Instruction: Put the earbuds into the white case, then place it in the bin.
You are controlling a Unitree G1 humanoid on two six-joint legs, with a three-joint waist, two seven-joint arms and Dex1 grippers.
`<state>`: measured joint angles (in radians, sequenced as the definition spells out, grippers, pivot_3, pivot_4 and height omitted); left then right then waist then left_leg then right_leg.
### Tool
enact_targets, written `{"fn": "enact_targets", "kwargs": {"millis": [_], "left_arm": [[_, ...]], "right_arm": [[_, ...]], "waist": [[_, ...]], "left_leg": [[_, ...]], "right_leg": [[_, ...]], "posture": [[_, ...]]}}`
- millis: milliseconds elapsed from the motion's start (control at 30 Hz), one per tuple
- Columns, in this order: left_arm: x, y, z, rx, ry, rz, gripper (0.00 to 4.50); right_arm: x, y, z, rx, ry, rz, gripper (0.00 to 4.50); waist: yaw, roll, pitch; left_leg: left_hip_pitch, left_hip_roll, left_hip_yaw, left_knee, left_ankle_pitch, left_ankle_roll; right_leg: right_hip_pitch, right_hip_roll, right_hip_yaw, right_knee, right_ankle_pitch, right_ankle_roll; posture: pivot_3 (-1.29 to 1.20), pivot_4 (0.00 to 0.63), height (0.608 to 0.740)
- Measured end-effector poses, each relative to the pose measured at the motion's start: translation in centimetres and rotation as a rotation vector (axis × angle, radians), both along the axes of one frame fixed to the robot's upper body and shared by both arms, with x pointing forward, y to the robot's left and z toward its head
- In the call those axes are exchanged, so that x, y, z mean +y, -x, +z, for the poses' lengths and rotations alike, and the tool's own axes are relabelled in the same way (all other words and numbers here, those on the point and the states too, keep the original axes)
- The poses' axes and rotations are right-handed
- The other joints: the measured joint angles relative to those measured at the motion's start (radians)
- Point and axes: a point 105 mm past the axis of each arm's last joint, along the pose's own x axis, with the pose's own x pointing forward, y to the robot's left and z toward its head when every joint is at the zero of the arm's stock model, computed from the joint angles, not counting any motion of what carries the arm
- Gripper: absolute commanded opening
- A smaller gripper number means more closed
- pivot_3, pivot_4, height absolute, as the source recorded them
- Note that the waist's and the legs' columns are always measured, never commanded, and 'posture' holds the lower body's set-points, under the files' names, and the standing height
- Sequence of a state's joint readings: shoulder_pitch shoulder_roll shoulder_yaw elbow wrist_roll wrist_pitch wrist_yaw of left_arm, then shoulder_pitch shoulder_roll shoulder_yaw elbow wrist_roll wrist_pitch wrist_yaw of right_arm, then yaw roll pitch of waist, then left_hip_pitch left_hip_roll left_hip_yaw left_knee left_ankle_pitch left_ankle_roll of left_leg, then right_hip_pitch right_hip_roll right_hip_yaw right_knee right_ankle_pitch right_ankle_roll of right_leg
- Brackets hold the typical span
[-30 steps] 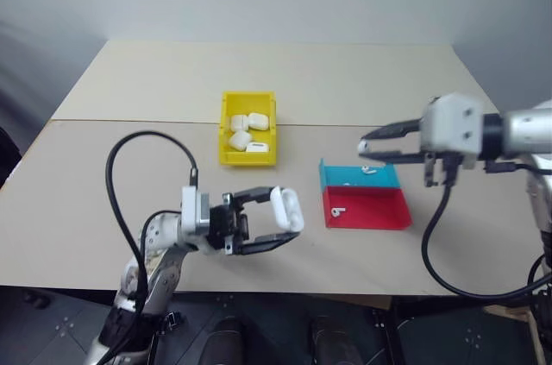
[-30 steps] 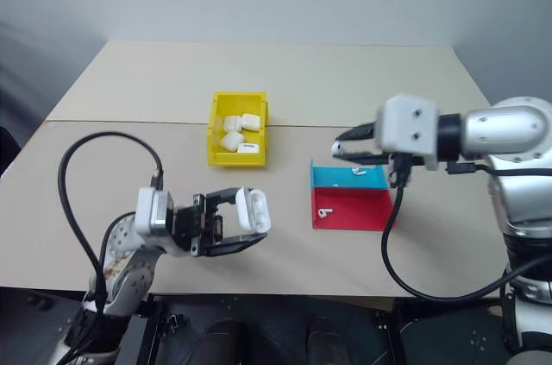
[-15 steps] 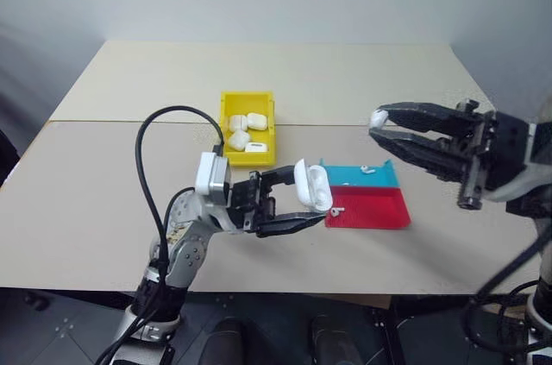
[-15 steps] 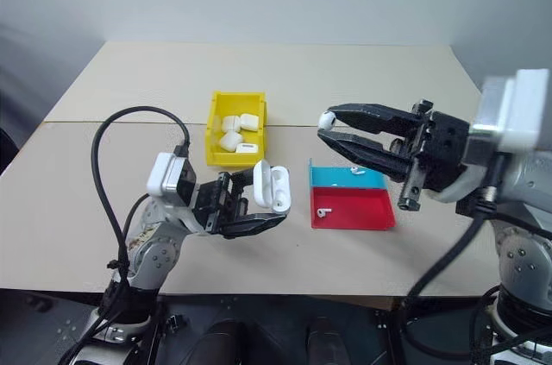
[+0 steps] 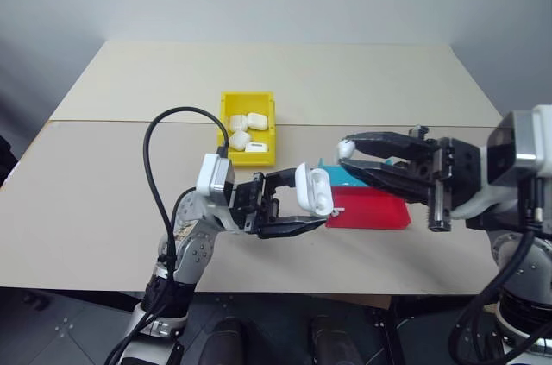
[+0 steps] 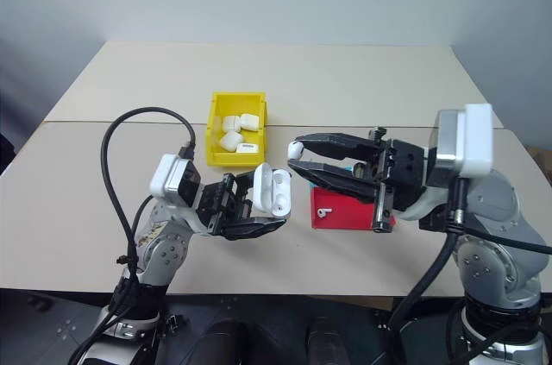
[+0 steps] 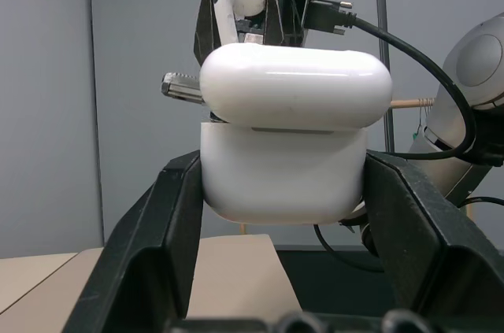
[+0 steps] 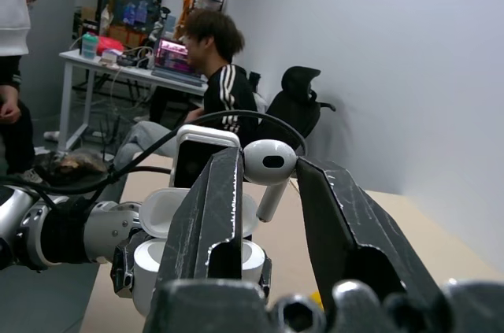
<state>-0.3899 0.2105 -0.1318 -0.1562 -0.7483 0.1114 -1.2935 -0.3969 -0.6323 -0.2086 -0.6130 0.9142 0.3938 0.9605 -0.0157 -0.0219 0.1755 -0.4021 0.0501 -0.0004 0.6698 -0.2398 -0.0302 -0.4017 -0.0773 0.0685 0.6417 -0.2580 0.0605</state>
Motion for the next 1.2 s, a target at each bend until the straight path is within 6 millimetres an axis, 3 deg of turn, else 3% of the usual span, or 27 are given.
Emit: {"fn": "enact_targets", "kwargs": {"millis": [367, 1133, 1200], "left_arm": [[0.1, 0.1, 0.1, -0.012, 0.000, -0.008, 2.77], [-0.1, 0.1, -0.2, -0.020, -0.018, 0.002, 2.77], [-0.1, 0.0, -0.2, -0.021, -0.022, 0.005, 2.77]], "right_arm": [[1.2, -0.5, -1.2, 0.034, 0.037, 0.048, 1.28], [0.6, -0.9, -3.0, 0.038, 0.080, 0.006, 1.28], [0.6, -0.9, -3.1, 0.035, 0.083, 0.003, 1.68]], "waist": [[0.001, 0.000, 0.000], [0.001, 0.000, 0.000], [0.001, 0.000, 0.000]], "left_leg": [[0.000, 0.000, 0.000, 0.000, 0.000, 0.000], [0.000, 0.000, 0.000, 0.000, 0.000, 0.000], [0.000, 0.000, 0.000, 0.000, 0.000, 0.000]], "right_leg": [[0.000, 0.000, 0.000, 0.000, 0.000, 0.000], [0.000, 0.000, 0.000, 0.000, 0.000, 0.000], [0.000, 0.000, 0.000, 0.000, 0.000, 0.000]], "posture": [[0.00, 0.150, 0.740], [0.00, 0.150, 0.740], [0.00, 0.150, 0.740]]}}
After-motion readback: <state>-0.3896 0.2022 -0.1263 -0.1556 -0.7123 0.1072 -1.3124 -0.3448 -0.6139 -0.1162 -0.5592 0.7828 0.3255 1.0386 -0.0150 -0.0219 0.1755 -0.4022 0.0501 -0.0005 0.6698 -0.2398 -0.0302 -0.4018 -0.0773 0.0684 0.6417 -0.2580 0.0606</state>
